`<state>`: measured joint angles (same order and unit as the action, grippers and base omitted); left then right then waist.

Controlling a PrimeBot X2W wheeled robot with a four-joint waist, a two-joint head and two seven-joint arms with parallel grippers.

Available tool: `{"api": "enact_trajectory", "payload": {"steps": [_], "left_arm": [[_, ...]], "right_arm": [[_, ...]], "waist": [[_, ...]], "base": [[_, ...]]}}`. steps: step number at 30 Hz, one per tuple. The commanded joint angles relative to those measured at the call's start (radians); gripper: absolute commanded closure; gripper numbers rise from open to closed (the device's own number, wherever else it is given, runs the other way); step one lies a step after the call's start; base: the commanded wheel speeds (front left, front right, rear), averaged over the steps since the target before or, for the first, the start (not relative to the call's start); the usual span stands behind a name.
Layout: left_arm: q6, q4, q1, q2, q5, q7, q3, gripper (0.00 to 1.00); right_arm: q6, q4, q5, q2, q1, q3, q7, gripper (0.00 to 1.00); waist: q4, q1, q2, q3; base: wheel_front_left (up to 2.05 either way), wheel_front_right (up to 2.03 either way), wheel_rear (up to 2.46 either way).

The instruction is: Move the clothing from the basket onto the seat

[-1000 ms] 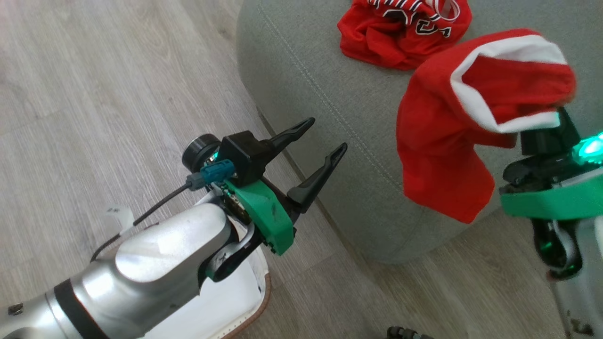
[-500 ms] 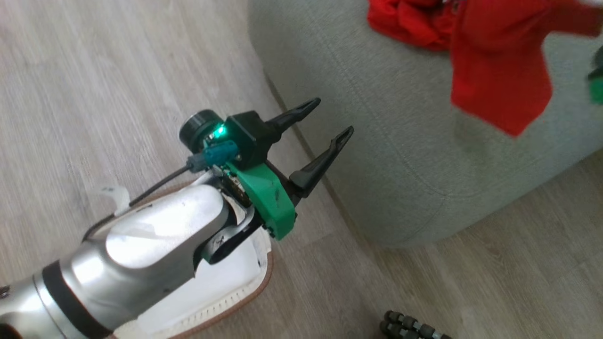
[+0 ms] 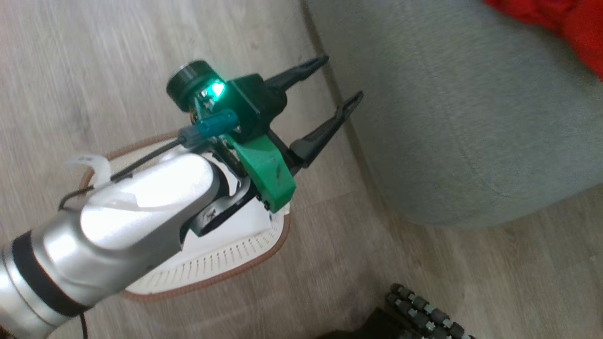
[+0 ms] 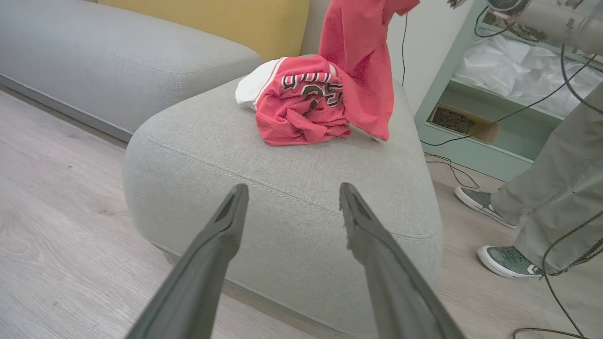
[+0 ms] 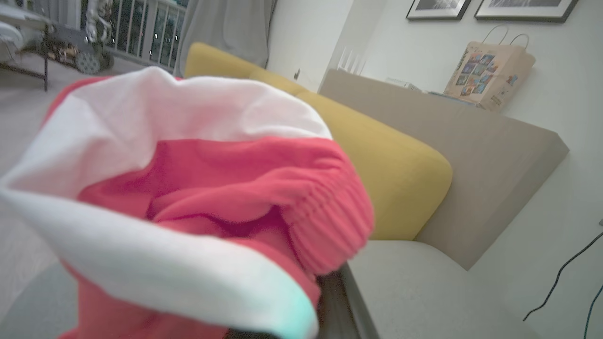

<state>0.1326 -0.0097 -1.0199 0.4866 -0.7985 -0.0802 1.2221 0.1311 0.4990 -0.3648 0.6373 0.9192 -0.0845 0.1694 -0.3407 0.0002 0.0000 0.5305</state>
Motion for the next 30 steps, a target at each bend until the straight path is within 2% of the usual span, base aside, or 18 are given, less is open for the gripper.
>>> {"api": "enact_trajectory", "payload": {"steps": [1, 8, 15, 19, 23, 27, 28, 29, 30], "left_arm": [[0.004, -0.039, -0.051, 0.023, 0.014, 0.006, -0.043, 0.00], [0.003, -0.048, -0.083, 0.017, 0.029, 0.006, -0.047, 0.00], [0.001, -0.039, -0.085, 0.013, 0.029, -0.008, -0.050, 0.00], [-0.001, -0.032, -0.083, 0.012, 0.027, -0.017, -0.051, 0.00], [-0.002, -0.021, -0.076, 0.008, 0.021, -0.027, -0.050, 0.00], [-0.001, -0.008, -0.064, 0.002, 0.012, -0.039, -0.050, 0.00], [-0.002, -0.005, -0.061, 0.001, 0.011, -0.041, -0.049, 0.00], [-0.002, -0.002, -0.058, 0.000, 0.009, -0.044, -0.049, 0.00], [-0.002, 0.001, -0.055, -0.001, 0.006, -0.046, -0.049, 0.00]], "right_arm": [[0.000, 0.016, 0.035, 0.037, 0.031, 0.001, -0.014, 1.00], [0.000, 0.187, 0.160, 0.010, 0.122, 0.069, -0.073, 1.00], [0.000, 0.280, 0.193, -0.004, 0.153, 0.158, -0.164, 1.00], [0.000, 0.305, 0.158, 0.001, 0.159, 0.244, -0.238, 1.00], [0.000, 0.312, 0.062, 0.013, 0.149, 0.329, -0.328, 1.00], [0.000, 0.287, -0.033, 0.062, 0.132, 0.389, -0.385, 1.00], [0.000, 0.281, -0.044, 0.070, 0.130, 0.394, -0.381, 0.27], [0.000, 0.276, -0.053, 0.075, 0.128, 0.399, -0.375, 0.00], [0.000, 0.273, -0.062, 0.078, 0.126, 0.403, -0.373, 0.00]], "waist": [[0.050, -0.0002, 0.0000, 0.067], [0.105, -0.0002, 0.0000, 0.140], [0.134, -0.0002, 0.0000, 0.158], [0.143, -0.0002, 0.0000, 0.155], [0.146, -0.0002, 0.0000, 0.135], [0.141, -0.0002, 0.0000, 0.100], [0.138, -0.0002, 0.0000, 0.092], [0.136, -0.0002, 0.0000, 0.083], [0.133, -0.0002, 0.0000, 0.073]], "base": [[0.00, 0.00, 0.00], [0.00, 0.00, 0.00], [0.00, 0.00, 0.00], [0.00, 0.00, 0.00], [0.00, 0.00, 0.00], [0.00, 0.00, 0.00], [0.00, 0.00, 0.00], [0.00, 0.00, 0.00], [0.00, 0.00, 0.00]]}}
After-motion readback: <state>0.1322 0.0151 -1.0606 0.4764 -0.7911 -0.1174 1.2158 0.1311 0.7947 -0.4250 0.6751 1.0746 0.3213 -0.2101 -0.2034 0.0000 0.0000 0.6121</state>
